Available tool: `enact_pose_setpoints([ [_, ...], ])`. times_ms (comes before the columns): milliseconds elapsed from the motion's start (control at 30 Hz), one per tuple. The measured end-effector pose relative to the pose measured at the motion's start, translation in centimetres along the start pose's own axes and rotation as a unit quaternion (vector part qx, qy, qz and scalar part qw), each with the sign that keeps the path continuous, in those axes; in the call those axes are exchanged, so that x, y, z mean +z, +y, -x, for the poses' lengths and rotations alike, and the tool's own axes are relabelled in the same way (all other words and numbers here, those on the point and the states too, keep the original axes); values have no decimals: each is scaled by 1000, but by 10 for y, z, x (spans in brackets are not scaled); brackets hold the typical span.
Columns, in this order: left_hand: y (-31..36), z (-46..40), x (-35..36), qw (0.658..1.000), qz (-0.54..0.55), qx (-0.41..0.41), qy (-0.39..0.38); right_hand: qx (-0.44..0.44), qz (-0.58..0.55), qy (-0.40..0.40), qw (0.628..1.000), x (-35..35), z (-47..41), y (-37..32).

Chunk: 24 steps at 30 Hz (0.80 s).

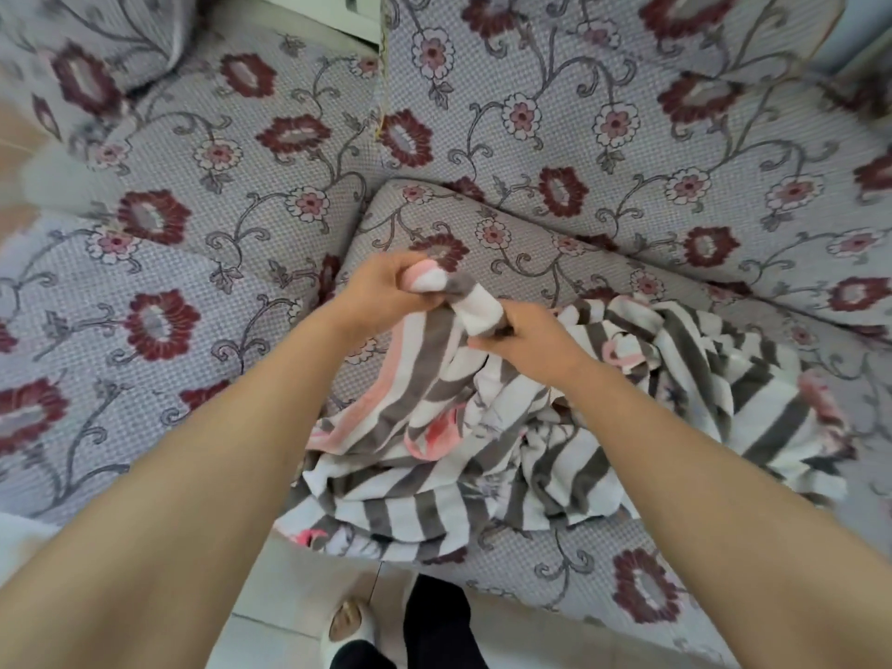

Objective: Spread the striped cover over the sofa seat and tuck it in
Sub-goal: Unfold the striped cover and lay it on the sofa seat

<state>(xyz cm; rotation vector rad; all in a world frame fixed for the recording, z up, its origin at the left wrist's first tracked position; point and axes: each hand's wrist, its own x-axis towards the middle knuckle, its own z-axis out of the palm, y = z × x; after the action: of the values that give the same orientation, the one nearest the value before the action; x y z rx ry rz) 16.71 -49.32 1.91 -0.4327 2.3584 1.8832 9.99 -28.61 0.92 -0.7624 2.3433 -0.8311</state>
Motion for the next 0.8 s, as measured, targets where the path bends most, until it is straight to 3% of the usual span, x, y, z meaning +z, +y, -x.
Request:
enact_pose_setpoints([
  [100,1,-8,-20,987,-82,20,135,45,81,-3,996,-37,9,10],
  [233,-3,-14,-71,947,-132,-29,291,94,236,-27,967,-87,24,34],
  [400,3,-18,-104,923,-217,-39,314,169,269,183,930,-127,33,59],
  [467,8,-23,-100,926,-222,-60,301,176,226,213,934,-135,32,63],
  [633,6,-32,-83,918,-242,-92,300,161,102,155,969,-137,27,79],
  [733,3,-40,-83,934,-189,-126,277,192,-1,-15,981,-140,19,92],
  [800,4,-46,-88,953,-123,-146,236,263,-44,-145,953,-146,13,103],
])
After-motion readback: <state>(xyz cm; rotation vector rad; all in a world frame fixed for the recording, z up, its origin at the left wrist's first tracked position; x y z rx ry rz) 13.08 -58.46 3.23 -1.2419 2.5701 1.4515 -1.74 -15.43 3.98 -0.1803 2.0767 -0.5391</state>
